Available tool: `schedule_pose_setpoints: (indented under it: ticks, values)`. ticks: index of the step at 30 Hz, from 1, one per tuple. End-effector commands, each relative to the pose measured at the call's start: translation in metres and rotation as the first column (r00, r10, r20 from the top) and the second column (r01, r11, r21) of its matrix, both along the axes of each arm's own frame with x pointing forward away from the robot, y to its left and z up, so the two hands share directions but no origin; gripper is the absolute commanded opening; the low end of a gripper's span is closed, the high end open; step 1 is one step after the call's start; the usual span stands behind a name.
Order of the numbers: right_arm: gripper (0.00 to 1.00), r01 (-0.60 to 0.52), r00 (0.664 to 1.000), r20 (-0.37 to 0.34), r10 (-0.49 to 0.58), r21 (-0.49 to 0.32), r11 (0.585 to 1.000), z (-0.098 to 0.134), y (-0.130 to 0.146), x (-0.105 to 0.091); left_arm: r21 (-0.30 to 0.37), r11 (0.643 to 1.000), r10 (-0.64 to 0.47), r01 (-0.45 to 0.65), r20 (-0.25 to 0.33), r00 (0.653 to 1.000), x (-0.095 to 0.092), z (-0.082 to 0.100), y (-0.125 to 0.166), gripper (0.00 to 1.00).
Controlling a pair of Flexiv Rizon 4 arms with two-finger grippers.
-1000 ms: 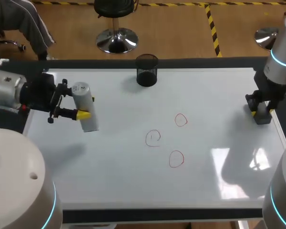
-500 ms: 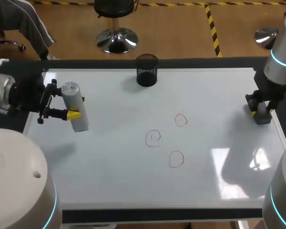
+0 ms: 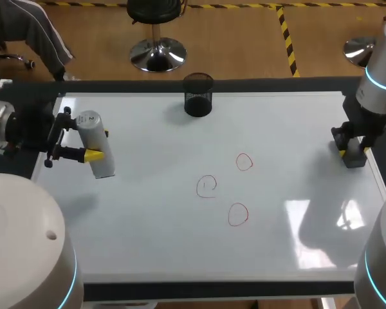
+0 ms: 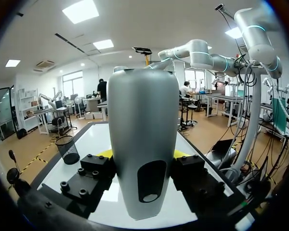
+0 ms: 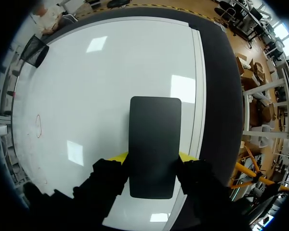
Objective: Pick up the inspection probe, press it on each red-marked spot on the whiteboard one by one, put down the probe, pick up the eraser, and wipe off all the red marks.
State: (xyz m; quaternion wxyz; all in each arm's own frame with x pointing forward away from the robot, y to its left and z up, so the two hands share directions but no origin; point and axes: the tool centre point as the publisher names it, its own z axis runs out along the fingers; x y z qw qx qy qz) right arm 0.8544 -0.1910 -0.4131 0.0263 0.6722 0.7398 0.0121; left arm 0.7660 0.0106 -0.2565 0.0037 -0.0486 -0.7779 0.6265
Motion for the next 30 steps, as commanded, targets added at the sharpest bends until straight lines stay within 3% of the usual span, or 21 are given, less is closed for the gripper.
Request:
schedule_pose_setpoints:
  ticks: [1,30]
  values:
    - [0.00,-0.001,1.000,-0.001,0.001,0.001,1.000,0.0002,-0.0007,0.0003,-0.001,1.000,-0.001,0.001,0.001,1.000,-0.0001,0.0011,0.0009,0.00]
    - [0.00,0.000,1.000,0.004,0.000,-0.002,1.000,0.0017,-0.0006,-0.0026,-0.001,1.000,-0.001,0.001,0.001,1.000,-0.0001,0.0011,0.0009,0.00]
